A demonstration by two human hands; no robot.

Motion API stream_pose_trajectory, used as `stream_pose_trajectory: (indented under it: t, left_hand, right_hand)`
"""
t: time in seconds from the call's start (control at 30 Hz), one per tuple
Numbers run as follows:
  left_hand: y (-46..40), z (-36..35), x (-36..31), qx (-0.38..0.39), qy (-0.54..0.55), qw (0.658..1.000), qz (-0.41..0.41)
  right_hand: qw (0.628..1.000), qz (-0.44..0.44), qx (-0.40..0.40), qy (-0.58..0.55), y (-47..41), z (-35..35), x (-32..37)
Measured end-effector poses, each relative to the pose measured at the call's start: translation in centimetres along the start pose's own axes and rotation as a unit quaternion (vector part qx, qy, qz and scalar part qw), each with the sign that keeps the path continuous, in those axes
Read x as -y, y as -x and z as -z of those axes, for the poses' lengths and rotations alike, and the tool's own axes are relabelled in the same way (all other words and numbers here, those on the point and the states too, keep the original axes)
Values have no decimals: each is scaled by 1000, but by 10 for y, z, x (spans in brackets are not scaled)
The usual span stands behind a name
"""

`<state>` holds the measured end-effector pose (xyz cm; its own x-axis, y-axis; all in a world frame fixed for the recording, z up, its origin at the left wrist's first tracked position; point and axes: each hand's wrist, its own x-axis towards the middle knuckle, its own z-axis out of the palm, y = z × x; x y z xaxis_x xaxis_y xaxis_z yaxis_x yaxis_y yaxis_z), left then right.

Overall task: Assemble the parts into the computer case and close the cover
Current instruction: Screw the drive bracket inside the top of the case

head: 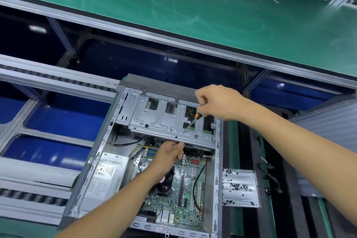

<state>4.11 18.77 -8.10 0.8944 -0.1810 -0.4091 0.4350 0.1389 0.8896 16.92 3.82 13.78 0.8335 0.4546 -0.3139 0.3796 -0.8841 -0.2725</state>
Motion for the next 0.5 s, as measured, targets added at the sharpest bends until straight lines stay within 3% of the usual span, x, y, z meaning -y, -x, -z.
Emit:
stream_pose_trajectory:
  t: [0.33,0.5]
  left_hand:
    - [2,-2,-4,1,6,1000,0]
    - [3,-3,-7,5,14,1000,-5]
  right_hand:
    - [980,120,-48,152,3,-3,21]
    - [967,183,-13,176,1,0,26]
